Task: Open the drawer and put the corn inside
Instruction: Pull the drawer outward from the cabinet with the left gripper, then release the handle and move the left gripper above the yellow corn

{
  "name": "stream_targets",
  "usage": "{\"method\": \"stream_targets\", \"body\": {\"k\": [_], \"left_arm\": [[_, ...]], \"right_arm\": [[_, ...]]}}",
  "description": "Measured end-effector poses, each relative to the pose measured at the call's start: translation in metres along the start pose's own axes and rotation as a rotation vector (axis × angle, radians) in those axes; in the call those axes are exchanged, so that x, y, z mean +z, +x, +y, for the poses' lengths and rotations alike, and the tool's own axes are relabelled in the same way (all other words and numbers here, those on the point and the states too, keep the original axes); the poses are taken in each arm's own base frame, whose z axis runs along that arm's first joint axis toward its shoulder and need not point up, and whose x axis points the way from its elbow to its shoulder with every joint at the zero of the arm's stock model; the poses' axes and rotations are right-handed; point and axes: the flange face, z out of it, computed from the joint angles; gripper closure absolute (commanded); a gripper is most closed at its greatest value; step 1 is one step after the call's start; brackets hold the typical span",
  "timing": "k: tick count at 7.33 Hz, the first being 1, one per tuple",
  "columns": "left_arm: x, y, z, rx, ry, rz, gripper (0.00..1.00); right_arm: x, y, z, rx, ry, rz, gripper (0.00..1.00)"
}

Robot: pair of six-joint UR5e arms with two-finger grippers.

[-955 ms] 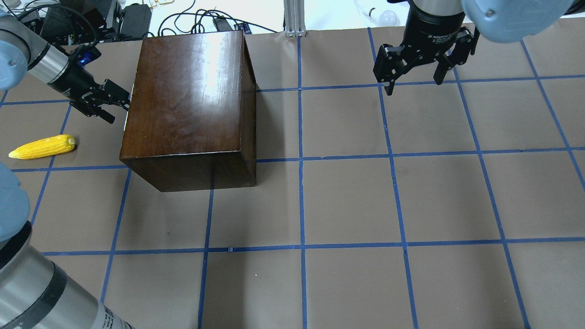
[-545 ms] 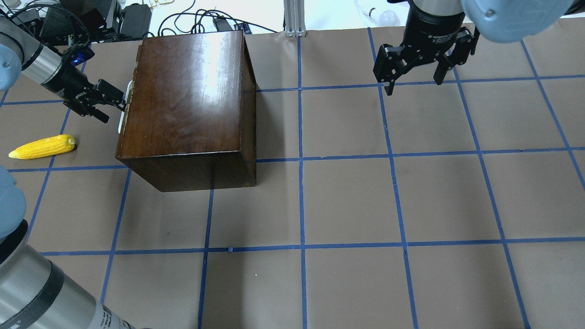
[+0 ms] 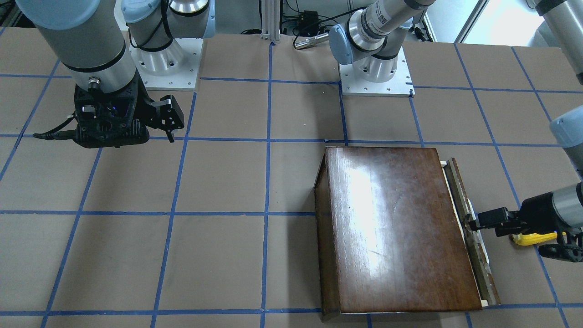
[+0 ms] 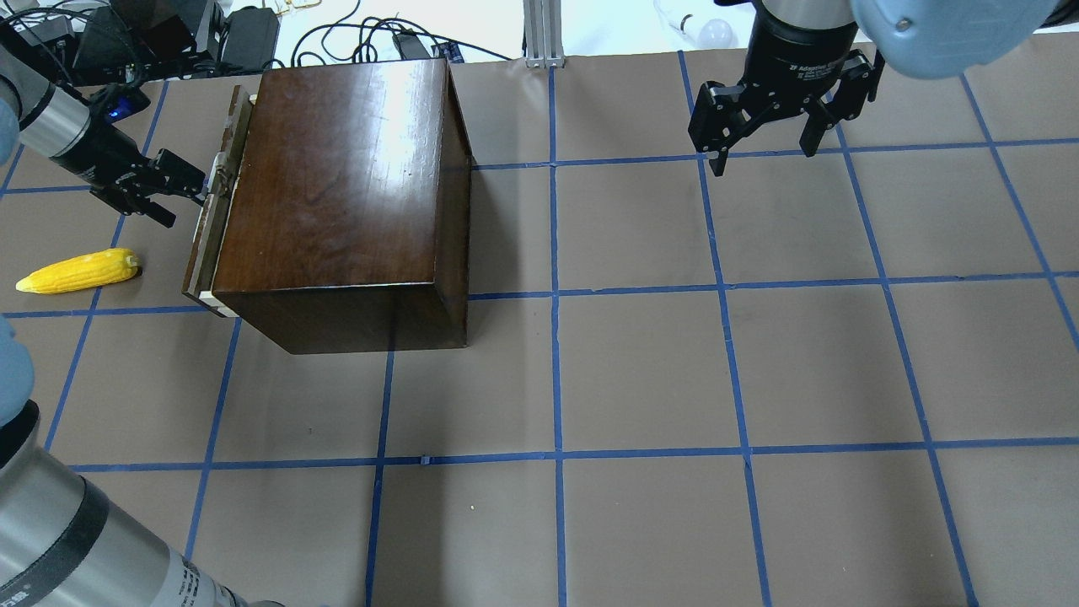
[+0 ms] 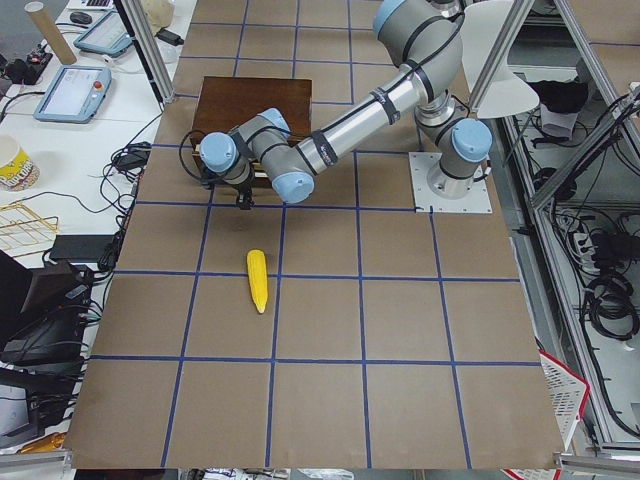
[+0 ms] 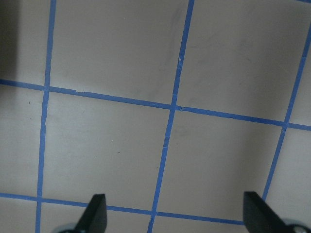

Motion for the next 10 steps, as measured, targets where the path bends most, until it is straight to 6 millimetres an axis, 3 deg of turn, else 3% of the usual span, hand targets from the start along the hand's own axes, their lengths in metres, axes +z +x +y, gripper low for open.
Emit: {"method": "stream_targets", "body": {"k": [3,10], "left_arm": [[-0.011,-0.024,0.007,-0.028,0.015,-0.018,0.00],[-0.033,-0.058,0.023,-0.072,0.040,-0.047,0.00]], "right_arm": [[0.000,0.000,0.000,0.000,0.000,0.000,0.00],[0.000,0.000,0.000,0.001,0.001,0.000,0.00]]}}
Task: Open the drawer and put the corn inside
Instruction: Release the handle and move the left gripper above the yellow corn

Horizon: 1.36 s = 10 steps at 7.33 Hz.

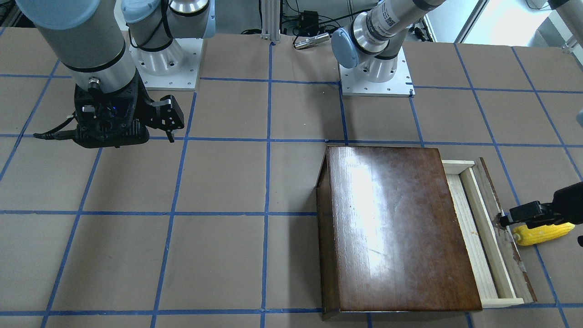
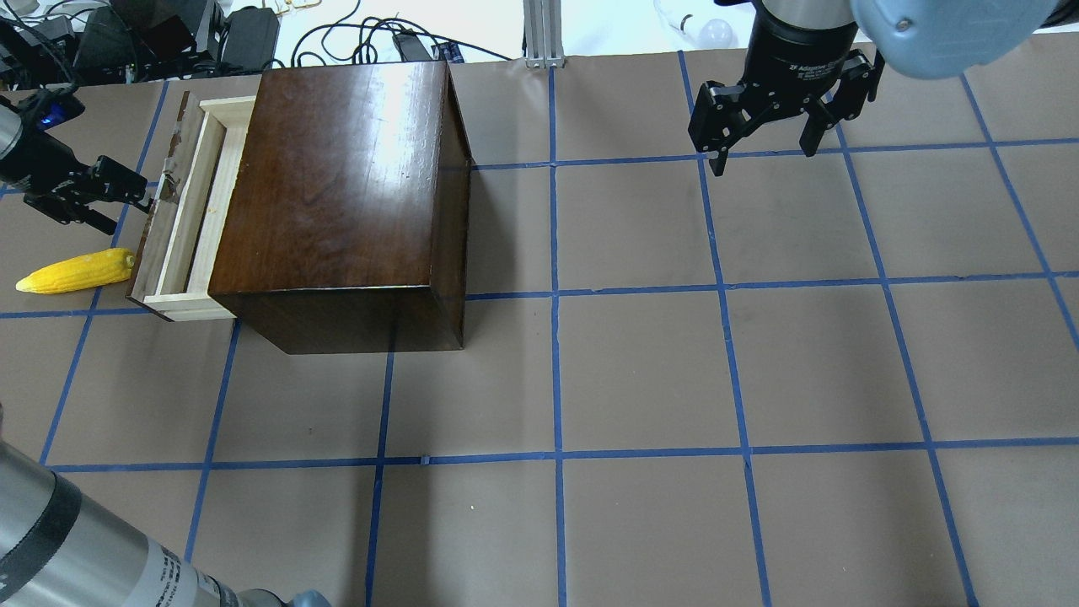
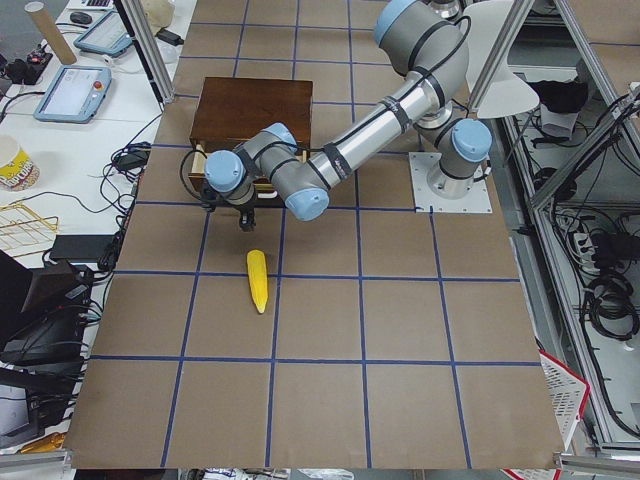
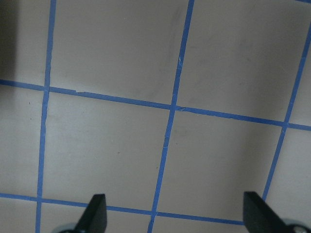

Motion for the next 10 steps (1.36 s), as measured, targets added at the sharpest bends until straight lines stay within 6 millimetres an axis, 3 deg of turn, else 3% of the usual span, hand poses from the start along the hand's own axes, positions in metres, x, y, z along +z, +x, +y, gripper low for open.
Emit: {"method": "stream_targets", "body": {"k": [4,7,10], "left_arm": [[-0.009,-0.010,0.004,-0.011,0.013,-0.006,0.00],[-0.033,-0.021,0.004,0.021,0.010,-0.078,0.00],[-0.040,-0.044,0.005,0.203,-0.044,-0.202,0.00]], "right_arm": [[0.000,0.000,0.000,-0.001,0.000,0.000,0.00],[0.000,0.000,0.000,-0.001,0.000,0.000,0.00],[0.000,0.000,0.000,-0.001,0.000,0.000,0.00]]}}
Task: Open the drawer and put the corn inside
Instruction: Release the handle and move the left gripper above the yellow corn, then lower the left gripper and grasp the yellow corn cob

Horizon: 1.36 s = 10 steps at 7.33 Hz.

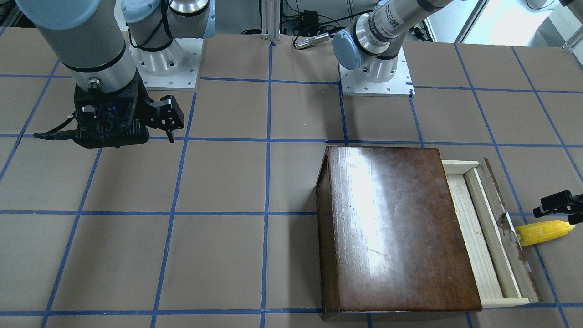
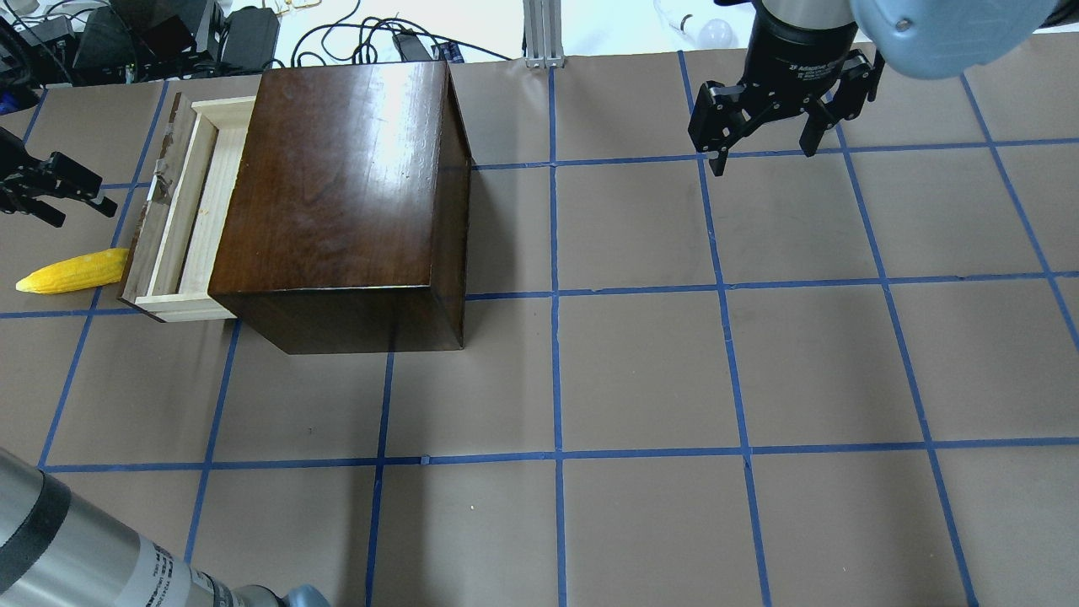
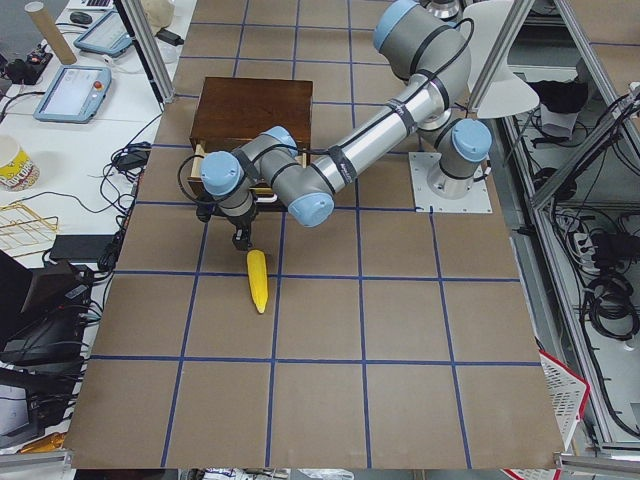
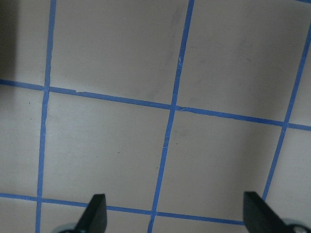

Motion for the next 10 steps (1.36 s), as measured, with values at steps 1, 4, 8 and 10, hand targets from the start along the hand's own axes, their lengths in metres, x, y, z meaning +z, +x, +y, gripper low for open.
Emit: {"method": "stream_targets", "body": {"k": [1,4,8,10], "left_arm": [[0.002,-0.005,0.002,0.074,-0.024,-0.032,0.00],[0.022,-0.017,0.002,0.365,-0.076,-0.069,0.00],[0.067,-0.044,-0.009,0.848,-0.100,-0.131,0.02],[0.080,-0.051,-0.010,1.069,-0.099,-0.147,0.02]], "right_arm": [[0.000,0.000,0.000,0.000,0.001,0.000,0.00],[0.000,0.000,0.000,0.000,0.000,0.000,0.00],[0.000,0.000,0.000,0.000,0.000,0.000,0.00],[0.000,0.000,0.000,0.000,0.000,0.000,0.00]]}}
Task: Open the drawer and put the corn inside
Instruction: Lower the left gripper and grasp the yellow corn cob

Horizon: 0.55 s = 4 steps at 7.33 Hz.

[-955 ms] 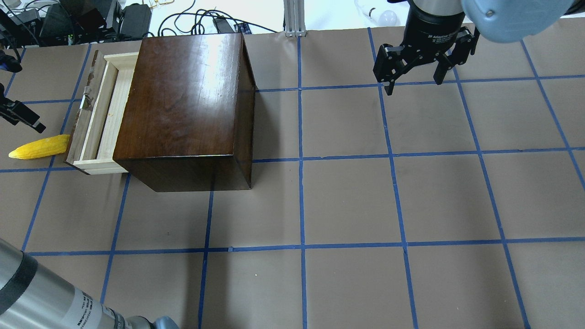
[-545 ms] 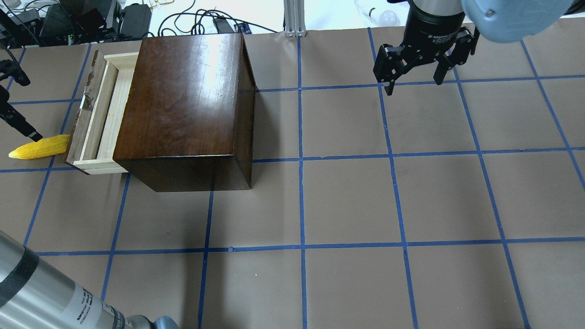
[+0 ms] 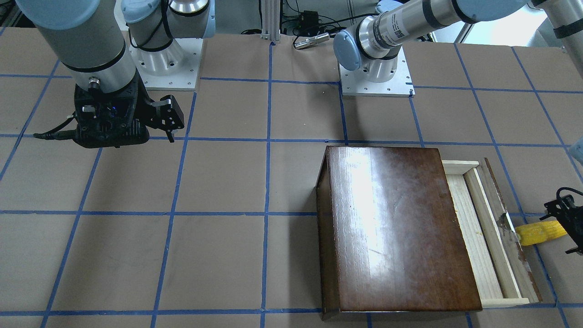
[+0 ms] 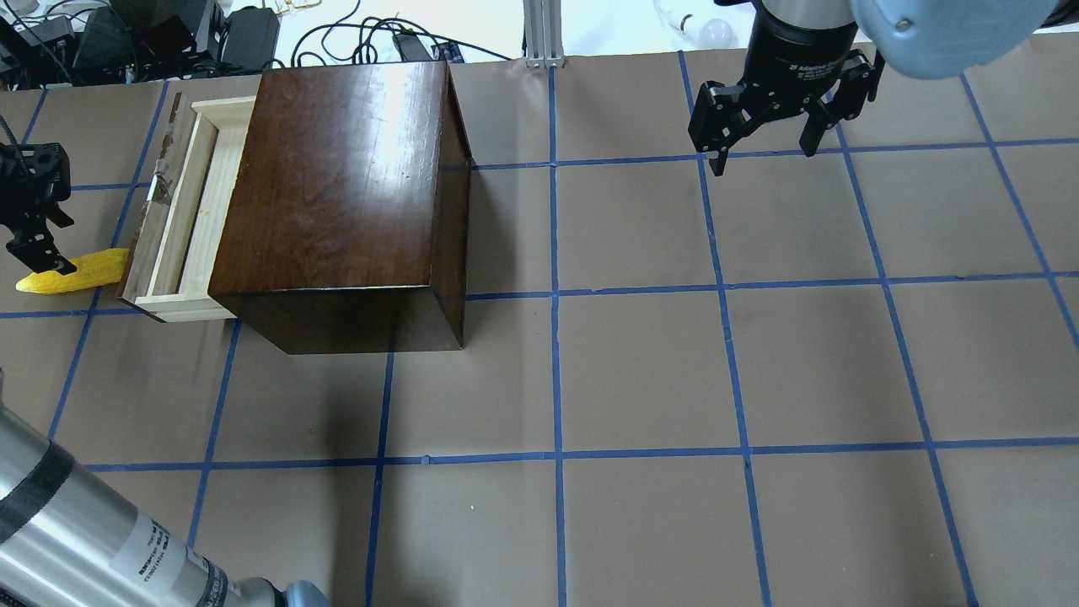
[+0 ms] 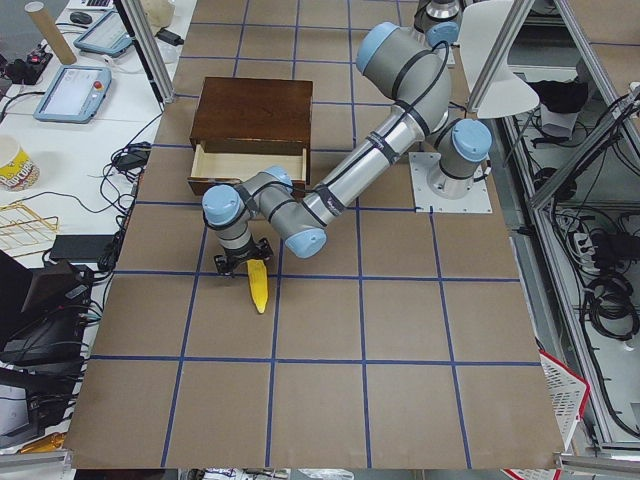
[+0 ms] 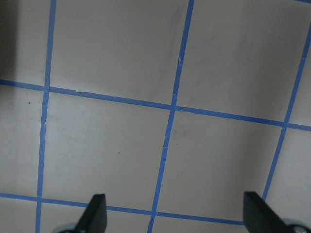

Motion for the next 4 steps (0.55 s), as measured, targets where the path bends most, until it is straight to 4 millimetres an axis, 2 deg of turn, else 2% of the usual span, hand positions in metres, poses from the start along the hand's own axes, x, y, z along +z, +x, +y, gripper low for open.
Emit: {"method": "stream_targets", "body": {"k": [2,4], "left_arm": [[0.008,0.003,0.000,0.132,0.005,0.008,0.02],[0.022,0.015,-0.002,0.196,0.022,0.041,0.02]], "right_arm": [[0.000,0.000,0.000,0.000,-0.001,0.000,0.00],[0.000,0.000,0.000,0.000,0.000,0.000,0.00]]}}
